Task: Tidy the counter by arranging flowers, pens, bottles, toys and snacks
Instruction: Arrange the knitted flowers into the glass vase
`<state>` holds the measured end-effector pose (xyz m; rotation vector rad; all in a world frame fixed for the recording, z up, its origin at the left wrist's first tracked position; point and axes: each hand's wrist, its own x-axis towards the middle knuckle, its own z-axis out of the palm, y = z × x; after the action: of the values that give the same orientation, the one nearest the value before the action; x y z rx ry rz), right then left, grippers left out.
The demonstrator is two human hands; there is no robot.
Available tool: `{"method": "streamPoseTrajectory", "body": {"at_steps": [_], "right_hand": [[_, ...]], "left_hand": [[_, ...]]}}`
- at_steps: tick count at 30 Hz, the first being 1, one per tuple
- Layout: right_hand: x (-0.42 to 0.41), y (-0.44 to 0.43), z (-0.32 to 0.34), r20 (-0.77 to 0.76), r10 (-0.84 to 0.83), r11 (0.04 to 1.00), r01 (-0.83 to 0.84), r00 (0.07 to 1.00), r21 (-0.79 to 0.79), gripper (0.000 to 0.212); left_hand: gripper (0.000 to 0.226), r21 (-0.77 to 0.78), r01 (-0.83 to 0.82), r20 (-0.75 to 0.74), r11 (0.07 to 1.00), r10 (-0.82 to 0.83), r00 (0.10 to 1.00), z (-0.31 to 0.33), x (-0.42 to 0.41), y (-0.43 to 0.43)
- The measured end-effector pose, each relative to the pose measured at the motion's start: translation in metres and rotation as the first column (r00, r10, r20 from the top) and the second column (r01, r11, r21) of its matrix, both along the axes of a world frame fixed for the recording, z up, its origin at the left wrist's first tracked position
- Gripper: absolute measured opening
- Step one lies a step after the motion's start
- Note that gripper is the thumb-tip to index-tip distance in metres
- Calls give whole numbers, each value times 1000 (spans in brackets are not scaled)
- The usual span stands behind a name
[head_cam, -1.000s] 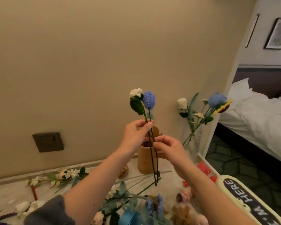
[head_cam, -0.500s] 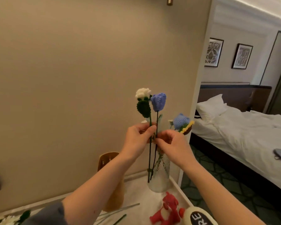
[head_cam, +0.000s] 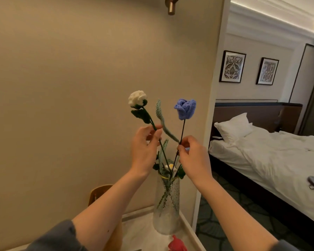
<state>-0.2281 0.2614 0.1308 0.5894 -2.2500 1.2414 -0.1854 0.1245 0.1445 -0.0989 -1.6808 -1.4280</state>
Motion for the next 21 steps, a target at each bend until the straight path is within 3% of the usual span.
{"method": "streamPoseTrajectory", "body": {"at_steps": [7,21], "right_hand": [[-14,-3,-7,8,12,1000,-12,1000,-3,17],[-22,-12,-7,-95,-8,998,14,995,58,16]], "left_hand": [[15,-108,-40,0,993,40,999,-10,-10,-10],[12,-144,-47,127,988,66,990,-39,-33,-11]]}}
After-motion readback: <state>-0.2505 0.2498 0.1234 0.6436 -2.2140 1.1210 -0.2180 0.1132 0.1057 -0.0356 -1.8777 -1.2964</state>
